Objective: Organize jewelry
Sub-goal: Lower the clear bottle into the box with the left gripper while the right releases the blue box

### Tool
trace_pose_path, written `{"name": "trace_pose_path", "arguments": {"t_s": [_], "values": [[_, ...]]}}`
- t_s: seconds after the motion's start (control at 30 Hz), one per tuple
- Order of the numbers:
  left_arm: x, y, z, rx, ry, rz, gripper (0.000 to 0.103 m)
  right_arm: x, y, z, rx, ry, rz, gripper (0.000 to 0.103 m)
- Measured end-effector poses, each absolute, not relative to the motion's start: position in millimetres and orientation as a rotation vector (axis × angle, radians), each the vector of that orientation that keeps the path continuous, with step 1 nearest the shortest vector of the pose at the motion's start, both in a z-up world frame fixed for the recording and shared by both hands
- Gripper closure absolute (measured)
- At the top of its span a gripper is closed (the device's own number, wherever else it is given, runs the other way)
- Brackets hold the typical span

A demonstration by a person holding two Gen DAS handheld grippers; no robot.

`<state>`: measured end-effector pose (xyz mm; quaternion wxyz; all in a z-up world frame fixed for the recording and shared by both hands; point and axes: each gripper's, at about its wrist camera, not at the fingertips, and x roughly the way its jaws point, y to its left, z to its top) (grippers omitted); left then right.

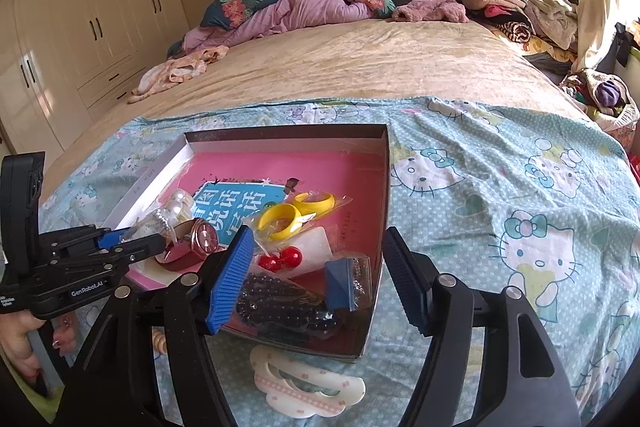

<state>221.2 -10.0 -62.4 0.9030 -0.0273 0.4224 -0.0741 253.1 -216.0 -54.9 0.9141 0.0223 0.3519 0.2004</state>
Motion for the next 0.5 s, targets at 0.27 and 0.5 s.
{"name": "trace_pose_path", "arguments": {"t_s": [0.27,0.5], "values": [[212.3,-7.7,-49.1,-0.067,0.841,-0.154,0.068,242.5,-216.8,-41.4,0.056,0.696,0.415,0.029],[201.7,-5.5,-33.7,-0.076,0.809,-0.147,0.054,232.4,-219.0,-28.3,0.058,0.669,0.419,0.026]]}}
